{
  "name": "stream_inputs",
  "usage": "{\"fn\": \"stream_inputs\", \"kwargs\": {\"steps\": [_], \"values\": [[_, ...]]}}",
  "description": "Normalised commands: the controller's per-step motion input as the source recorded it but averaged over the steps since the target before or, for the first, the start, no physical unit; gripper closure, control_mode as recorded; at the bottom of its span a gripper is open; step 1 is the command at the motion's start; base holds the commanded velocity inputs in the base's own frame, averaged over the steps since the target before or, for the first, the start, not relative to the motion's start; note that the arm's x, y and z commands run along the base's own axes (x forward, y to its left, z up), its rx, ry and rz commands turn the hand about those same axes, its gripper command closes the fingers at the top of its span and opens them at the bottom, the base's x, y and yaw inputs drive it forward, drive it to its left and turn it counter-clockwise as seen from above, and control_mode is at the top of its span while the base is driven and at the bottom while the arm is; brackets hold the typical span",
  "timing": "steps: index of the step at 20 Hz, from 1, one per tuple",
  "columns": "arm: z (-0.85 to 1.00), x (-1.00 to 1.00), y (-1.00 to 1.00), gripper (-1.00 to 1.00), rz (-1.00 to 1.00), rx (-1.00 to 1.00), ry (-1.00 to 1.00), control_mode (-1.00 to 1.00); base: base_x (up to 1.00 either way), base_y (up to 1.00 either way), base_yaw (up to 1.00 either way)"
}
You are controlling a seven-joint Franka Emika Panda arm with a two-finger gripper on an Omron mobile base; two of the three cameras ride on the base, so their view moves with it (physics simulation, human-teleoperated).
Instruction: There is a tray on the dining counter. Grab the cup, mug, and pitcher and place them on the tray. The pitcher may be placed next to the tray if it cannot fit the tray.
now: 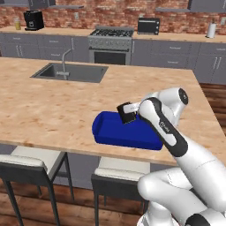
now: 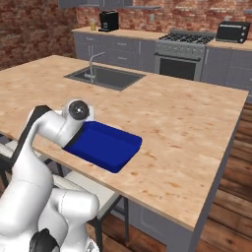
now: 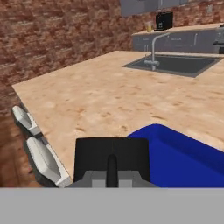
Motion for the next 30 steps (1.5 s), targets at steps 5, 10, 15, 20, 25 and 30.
{"fn": "stream_inputs", "kwargs": {"steps": [5,10,15,20,25,30], "values": [[-0.46,0.46,0.00,1.00,0.06,0.00,0.00,-1.00,0.00,0.00,0.00],[-0.57,0.42,0.00,1.00,0.07,0.00,0.00,-1.00,0.00,0.00,0.00],[-0.41,0.36,0.00,1.00,0.05,0.01,-0.04,-1.00,0.00,0.00,0.00],[-0.16,0.30,0.00,1.00,0.01,0.08,-0.11,-1.00,0.00,0.00,0.00],[-0.13,0.20,0.00,1.00,0.00,0.11,-0.06,-1.00,0.00,0.00,0.00],[-0.11,0.08,0.00,1.00,0.00,0.02,0.00,-1.00,0.00,0.00,0.00]]}}
